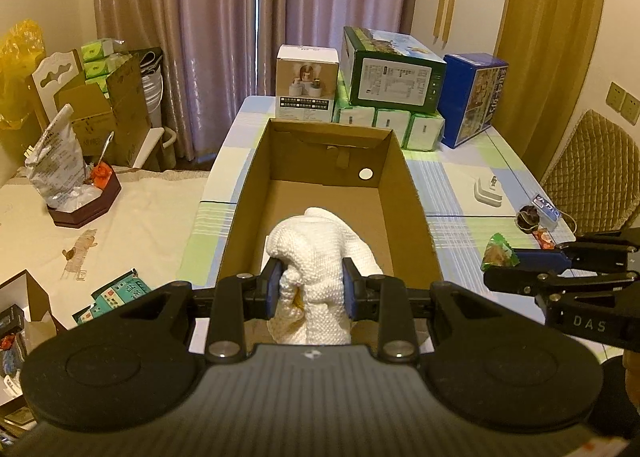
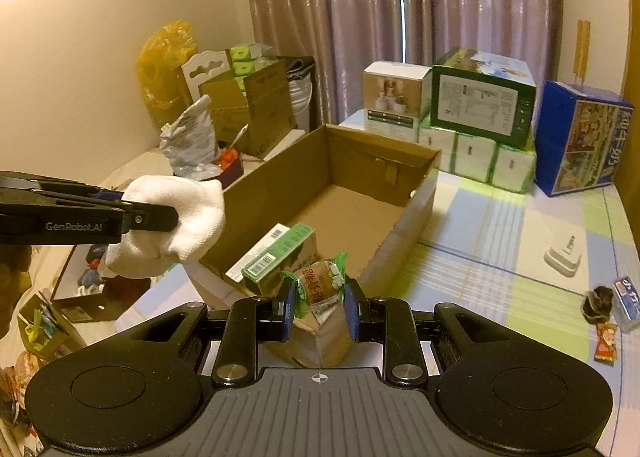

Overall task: Organize objects
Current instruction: 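Carry the towel and green snack packet over the cardboard box, then release the towel and green snack packet into the cardboard box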

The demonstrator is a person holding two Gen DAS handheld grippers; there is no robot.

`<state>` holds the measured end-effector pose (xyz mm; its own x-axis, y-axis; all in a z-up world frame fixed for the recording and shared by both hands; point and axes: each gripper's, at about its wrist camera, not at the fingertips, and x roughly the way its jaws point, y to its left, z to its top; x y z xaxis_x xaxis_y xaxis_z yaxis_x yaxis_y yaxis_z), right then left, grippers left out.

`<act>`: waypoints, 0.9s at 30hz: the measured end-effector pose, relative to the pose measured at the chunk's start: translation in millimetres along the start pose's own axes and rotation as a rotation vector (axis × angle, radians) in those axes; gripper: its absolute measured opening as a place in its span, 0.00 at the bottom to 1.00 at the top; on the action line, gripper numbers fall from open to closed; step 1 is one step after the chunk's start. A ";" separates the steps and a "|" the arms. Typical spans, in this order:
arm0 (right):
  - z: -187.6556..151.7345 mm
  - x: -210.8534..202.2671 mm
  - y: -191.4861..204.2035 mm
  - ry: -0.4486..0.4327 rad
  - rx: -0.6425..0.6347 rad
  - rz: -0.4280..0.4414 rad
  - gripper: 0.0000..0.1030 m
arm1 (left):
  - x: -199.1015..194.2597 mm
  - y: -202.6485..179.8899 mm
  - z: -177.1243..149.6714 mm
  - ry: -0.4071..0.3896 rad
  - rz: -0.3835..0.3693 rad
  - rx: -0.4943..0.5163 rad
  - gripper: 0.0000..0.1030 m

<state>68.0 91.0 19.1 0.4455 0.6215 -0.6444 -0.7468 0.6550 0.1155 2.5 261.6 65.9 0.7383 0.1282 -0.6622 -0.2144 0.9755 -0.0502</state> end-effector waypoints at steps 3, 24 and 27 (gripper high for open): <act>5.0 9.5 1.3 0.003 -0.008 0.001 0.22 | 7.7 4.2 3.7 0.003 -0.003 0.004 0.25; 48.2 81.1 -16.0 0.029 0.014 0.001 0.22 | 83.3 25.5 46.0 0.057 -0.022 0.060 0.25; 55.3 92.7 -21.1 0.035 0.015 -0.004 0.22 | 97.3 25.4 53.3 0.065 -0.028 0.068 0.25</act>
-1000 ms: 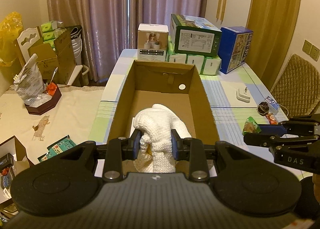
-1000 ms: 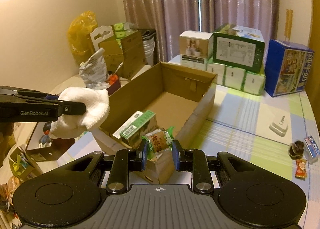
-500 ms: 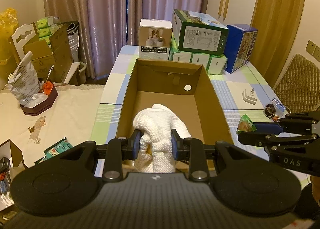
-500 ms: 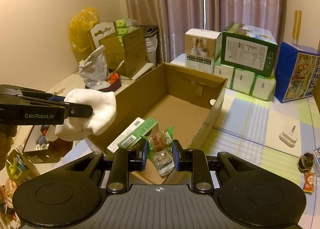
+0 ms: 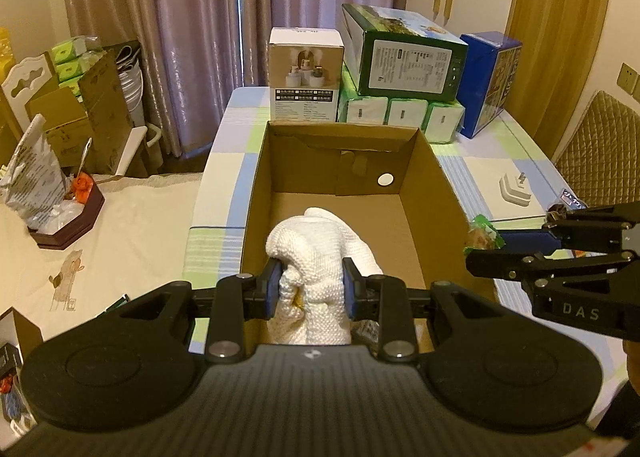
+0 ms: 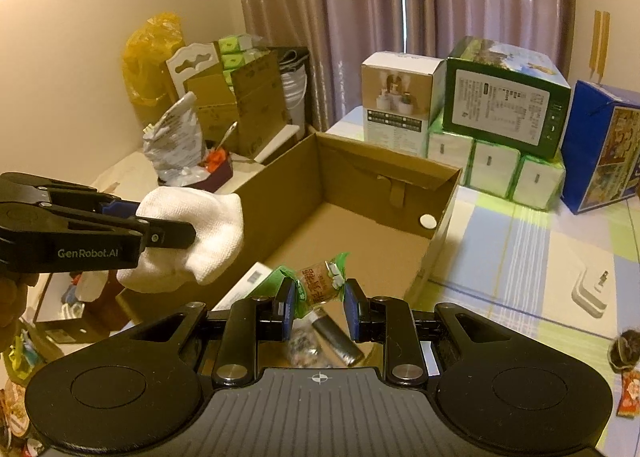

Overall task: Organize objects
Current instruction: 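Release the towel and green snack packet into the cardboard box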

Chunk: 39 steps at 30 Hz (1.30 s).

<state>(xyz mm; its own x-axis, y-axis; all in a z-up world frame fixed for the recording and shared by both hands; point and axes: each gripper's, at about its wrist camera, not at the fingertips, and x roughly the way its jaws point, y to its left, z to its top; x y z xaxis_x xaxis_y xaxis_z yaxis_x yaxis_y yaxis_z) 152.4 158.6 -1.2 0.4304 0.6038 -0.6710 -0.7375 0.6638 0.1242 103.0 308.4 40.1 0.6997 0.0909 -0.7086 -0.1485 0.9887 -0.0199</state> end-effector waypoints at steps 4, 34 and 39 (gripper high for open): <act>7.8 15.1 -7.6 0.014 0.002 -0.003 0.22 | 18.9 3.1 8.9 0.013 -0.011 -0.001 0.26; 34.4 44.1 -33.3 -0.065 0.057 0.028 0.57 | 30.4 25.0 24.6 -0.066 0.009 -0.065 0.58; 29.9 22.3 -42.9 -0.090 0.084 0.003 0.57 | 15.2 25.8 13.7 -0.071 0.019 -0.088 0.62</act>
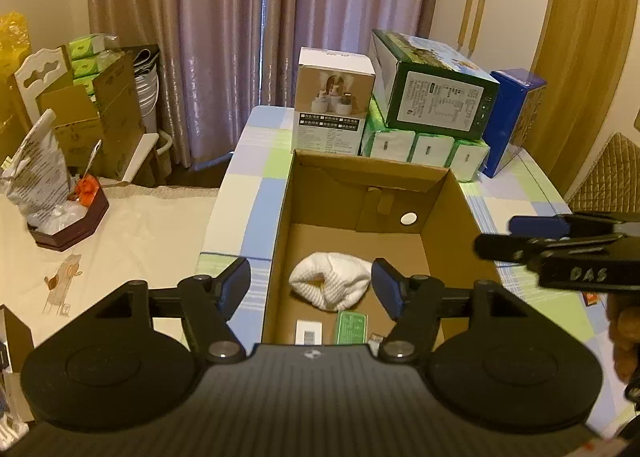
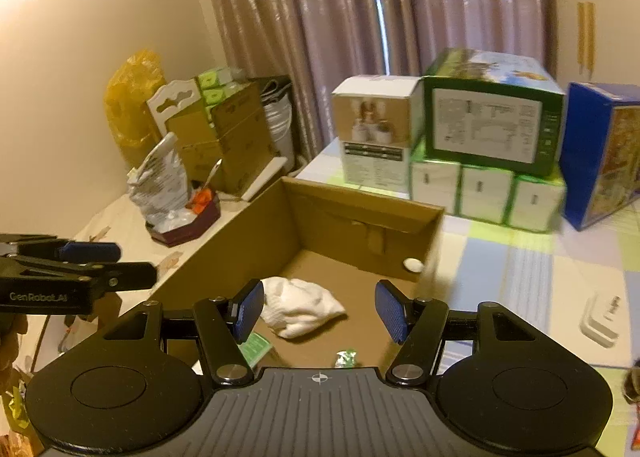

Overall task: Organize objects
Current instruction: 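Release the towel and green snack packet into the cardboard box, then move both tools back toward the hair tie and red snack packet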

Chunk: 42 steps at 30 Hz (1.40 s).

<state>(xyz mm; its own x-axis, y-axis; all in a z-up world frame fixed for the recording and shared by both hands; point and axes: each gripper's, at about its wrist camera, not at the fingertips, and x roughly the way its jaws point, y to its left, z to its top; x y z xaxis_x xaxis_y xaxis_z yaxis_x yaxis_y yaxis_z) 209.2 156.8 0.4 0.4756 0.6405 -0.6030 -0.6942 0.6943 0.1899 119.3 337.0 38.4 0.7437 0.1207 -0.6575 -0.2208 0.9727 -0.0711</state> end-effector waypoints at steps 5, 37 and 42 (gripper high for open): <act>-19.8 -37.0 -9.6 -0.010 0.062 -0.009 0.59 | -20.8 -8.5 -12.5 0.001 0.008 -0.018 0.71; -143.2 -259.4 -78.9 -0.070 0.275 -0.264 0.98 | -122.9 -165.0 -78.2 -0.024 -0.134 0.079 0.99; -157.7 -277.8 -100.7 -0.075 0.330 -0.312 0.98 | -117.3 -189.3 -83.7 -0.006 -0.168 0.114 0.99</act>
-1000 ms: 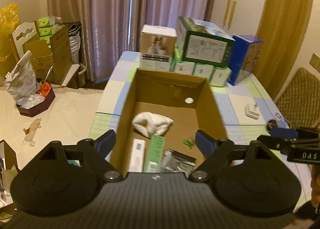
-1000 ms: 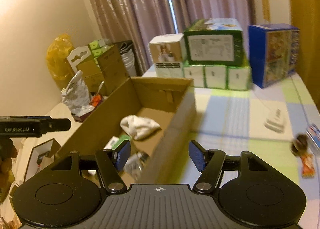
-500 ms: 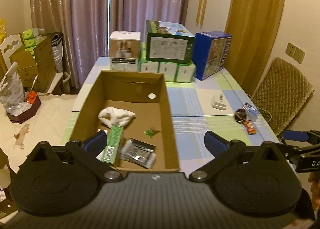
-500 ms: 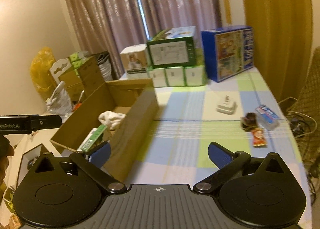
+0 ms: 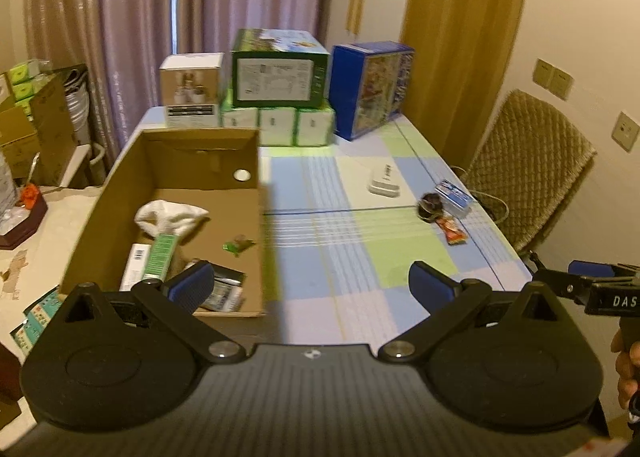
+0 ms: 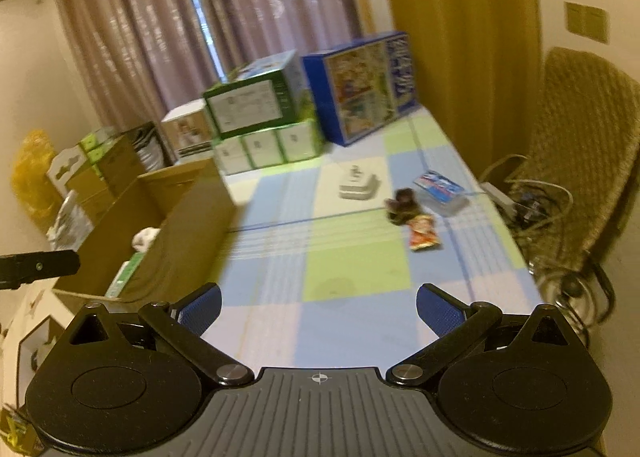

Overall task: Organize objects
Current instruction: 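Move both tools back toward the hair tie and red snack packet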

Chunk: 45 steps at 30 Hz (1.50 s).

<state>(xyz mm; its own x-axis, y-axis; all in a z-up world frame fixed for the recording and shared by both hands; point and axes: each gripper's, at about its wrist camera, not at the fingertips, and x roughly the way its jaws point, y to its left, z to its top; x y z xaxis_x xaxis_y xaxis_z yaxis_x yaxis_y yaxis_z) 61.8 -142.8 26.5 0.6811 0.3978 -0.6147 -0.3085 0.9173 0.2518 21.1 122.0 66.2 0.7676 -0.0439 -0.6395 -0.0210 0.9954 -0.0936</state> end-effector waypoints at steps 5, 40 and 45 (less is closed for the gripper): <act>-1.0 -5.9 -23.3 -0.002 0.039 -0.034 0.98 | 12.5 -23.5 1.5 0.006 -0.031 0.030 0.99; 29.4 69.7 -94.0 0.028 -0.025 -0.123 0.96 | 153.3 -104.5 34.8 0.070 -0.076 0.153 0.99; 41.2 104.6 -105.4 0.047 -0.042 -0.125 0.86 | 188.3 -109.0 38.2 0.080 -0.074 0.152 0.99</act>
<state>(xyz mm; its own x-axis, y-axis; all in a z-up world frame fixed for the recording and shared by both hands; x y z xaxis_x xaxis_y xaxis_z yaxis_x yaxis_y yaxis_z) 192.9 -197.2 -33.5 0.6841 0.2783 -0.6742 -0.2512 0.9577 0.1405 192.5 8.5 -14.8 0.7102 -0.1179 -0.6940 0.1352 0.9904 -0.0298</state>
